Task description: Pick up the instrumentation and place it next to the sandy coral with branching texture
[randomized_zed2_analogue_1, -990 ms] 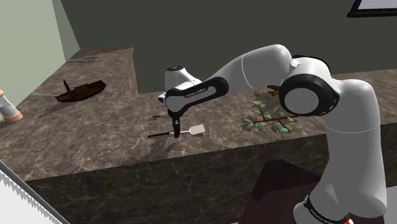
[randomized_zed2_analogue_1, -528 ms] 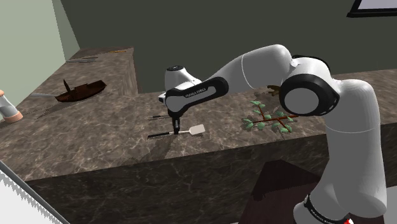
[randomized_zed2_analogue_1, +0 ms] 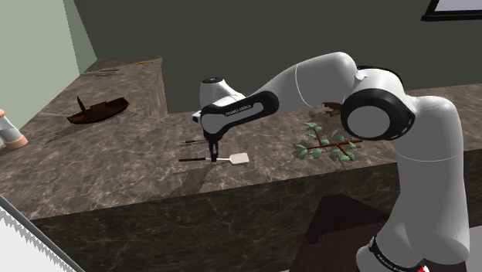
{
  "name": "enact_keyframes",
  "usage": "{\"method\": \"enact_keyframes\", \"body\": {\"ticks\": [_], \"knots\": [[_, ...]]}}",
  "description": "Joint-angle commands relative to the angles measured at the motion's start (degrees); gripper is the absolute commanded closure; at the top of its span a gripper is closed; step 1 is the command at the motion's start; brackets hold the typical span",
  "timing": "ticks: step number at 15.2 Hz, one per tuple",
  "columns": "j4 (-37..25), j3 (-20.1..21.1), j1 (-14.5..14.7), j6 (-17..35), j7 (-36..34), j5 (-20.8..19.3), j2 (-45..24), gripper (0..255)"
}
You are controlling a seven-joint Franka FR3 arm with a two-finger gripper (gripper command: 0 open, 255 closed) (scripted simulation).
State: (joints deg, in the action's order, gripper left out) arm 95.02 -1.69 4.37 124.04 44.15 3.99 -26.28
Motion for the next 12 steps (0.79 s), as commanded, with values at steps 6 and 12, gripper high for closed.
{"method": "enact_keyframes", "body": {"ticks": [6,12], "knots": [[-2.8,-0.1,0.0,-4.7,-0.2,-0.2,1.9,255],[-5.5,-0.1,0.0,-8.7,-0.5,-0.4,3.2,255]]}}
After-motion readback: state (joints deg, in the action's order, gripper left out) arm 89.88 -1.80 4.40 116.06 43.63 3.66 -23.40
